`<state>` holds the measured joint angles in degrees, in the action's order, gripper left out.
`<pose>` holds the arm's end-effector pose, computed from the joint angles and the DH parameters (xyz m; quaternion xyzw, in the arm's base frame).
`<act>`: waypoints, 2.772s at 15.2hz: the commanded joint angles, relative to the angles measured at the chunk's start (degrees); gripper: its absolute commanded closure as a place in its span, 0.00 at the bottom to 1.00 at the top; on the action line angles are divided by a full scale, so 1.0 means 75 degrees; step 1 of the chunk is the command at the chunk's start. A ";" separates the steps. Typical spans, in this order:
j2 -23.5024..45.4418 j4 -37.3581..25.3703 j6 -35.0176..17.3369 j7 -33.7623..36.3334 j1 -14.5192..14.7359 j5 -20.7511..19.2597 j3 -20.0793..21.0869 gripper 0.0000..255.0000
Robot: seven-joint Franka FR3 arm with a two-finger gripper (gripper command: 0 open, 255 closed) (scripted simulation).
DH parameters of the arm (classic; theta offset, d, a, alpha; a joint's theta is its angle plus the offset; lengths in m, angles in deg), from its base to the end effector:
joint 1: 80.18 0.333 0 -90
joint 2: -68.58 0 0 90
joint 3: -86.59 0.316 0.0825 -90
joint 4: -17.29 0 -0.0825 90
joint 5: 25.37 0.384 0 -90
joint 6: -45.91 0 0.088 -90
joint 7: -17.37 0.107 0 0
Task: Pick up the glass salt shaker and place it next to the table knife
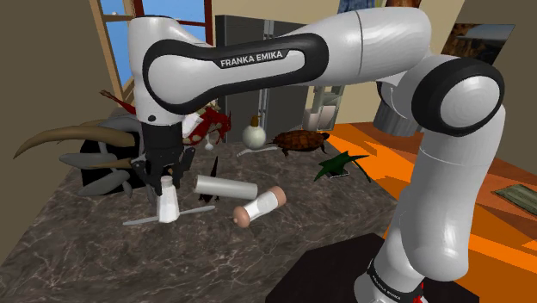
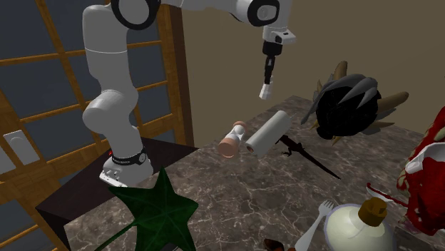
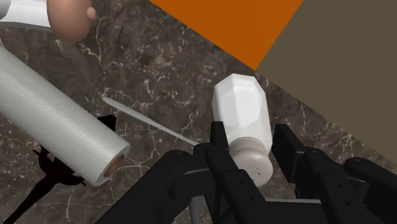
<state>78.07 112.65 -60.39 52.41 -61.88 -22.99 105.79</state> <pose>0.4934 0.3670 0.5132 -0.9987 -0.0134 0.0141 0.0481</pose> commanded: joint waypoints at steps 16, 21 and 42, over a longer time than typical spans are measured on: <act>0.0358 0.1303 -0.1648 -0.0045 0.0023 -0.0096 -0.0027 1.00; 0.0437 0.1440 -0.1860 -0.0044 0.0030 -0.0120 -0.0033 1.00; 0.0118 0.0862 -0.0973 -0.0111 -0.0039 -0.0018 -0.0034 0.00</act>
<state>78.95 119.13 -67.71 51.59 -62.16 -23.13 105.54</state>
